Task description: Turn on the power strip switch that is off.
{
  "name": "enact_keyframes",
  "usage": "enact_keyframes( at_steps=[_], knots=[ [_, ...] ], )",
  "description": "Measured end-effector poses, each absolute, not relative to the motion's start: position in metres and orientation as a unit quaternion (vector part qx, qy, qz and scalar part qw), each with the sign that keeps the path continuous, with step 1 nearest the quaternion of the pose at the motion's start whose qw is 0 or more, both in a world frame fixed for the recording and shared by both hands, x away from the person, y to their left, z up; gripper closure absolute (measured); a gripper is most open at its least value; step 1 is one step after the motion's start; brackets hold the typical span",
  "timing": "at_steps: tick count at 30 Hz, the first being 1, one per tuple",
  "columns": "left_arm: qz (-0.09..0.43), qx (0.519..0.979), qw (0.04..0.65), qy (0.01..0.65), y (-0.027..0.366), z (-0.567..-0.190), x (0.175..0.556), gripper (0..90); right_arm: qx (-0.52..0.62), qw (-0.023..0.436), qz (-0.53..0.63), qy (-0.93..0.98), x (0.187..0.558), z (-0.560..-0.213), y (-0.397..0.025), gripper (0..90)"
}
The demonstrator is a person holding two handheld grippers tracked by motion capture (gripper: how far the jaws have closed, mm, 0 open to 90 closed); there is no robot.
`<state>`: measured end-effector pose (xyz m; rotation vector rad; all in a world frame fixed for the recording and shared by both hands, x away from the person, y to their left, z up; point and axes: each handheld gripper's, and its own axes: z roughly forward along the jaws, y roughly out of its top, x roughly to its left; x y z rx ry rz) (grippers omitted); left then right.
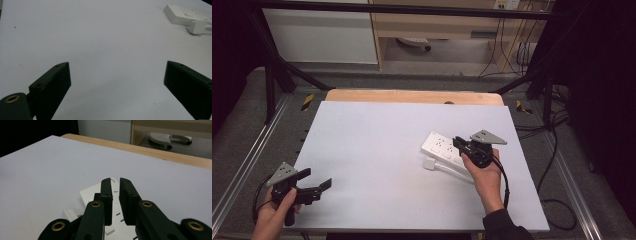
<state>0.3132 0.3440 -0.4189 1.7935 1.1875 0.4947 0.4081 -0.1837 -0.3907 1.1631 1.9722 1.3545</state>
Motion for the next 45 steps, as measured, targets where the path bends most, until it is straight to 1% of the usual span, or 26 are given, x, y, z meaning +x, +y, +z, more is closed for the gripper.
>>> enact_keyframes(
  at_steps=[25, 45],
  knots=[
    [0.199, 0.728, 0.449, 0.479, 0.343, -0.419, 0.314, 7.3, 0.432, 0.224, 0.46, 0.742, 0.414, -0.418, -0.171, 89.6],
    [0.201, 0.727, 0.449, 0.479, 0.343, -0.419, 0.313, 7.3, 0.434, 0.221, 0.445, 0.751, 0.416, -0.43, -0.166, 90.0]
  ],
)
